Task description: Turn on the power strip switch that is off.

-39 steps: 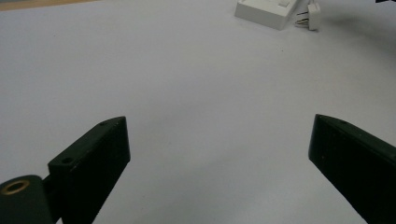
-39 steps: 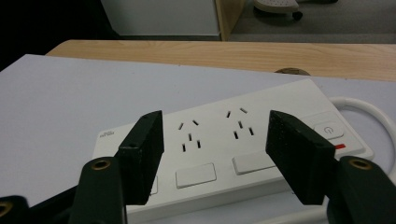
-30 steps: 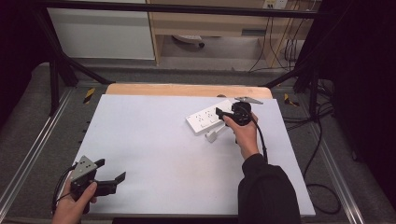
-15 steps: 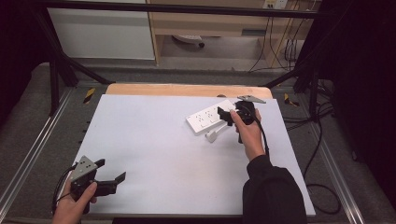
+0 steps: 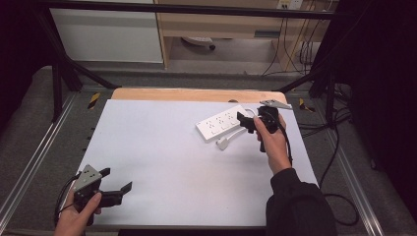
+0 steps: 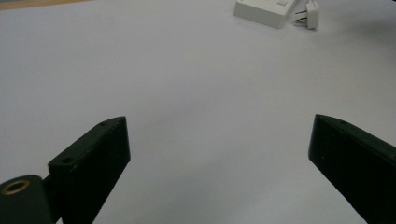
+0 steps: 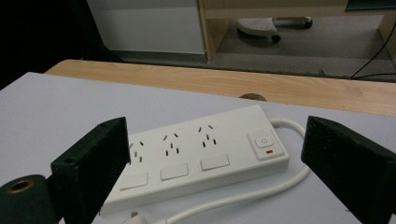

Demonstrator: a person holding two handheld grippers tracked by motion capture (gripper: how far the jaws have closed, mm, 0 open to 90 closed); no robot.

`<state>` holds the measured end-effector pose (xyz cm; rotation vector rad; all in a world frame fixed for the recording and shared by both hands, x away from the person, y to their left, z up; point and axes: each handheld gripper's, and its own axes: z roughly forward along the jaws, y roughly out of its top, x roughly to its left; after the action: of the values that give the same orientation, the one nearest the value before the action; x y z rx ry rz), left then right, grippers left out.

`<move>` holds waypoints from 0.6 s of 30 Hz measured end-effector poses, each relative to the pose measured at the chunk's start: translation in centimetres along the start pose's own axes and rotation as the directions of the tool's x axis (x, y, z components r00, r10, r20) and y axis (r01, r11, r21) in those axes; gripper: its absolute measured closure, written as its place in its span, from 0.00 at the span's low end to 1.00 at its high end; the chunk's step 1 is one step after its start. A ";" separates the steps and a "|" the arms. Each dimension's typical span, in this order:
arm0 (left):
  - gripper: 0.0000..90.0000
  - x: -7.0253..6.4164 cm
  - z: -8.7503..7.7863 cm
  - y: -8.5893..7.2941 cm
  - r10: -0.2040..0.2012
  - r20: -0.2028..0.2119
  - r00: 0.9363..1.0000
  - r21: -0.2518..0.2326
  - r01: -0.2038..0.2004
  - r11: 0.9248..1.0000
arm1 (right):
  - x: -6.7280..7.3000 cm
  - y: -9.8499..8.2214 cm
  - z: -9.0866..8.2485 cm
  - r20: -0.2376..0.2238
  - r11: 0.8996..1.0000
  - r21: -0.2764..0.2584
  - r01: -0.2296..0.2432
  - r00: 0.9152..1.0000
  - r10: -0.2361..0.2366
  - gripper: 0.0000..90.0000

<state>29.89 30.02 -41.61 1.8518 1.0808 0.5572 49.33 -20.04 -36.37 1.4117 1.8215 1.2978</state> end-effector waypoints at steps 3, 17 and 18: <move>0.06 0.0 0.0 0.0 0.000 0.003 1.000 -0.003 0.000 1.000 | 0.0 -0.1 -0.9 -0.007 1.000 0.004 0.012 1.000 -0.012 0.09; 0.06 0.0 -0.4 0.2 -0.007 0.013 1.000 -0.048 0.007 0.999 | -0.9 -2.4 -6.0 -0.014 0.998 -0.058 0.018 1.000 -0.019 0.07; 0.06 0.0 -0.4 0.2 -0.009 0.010 1.000 -0.045 0.010 0.999 | -1.0 -2.7 -6.3 -0.012 0.998 -0.065 0.014 1.000 -0.015 0.07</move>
<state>29.71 30.21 -41.29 1.8075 1.0618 0.5621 43.31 -23.42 -36.23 1.3570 1.7782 1.3492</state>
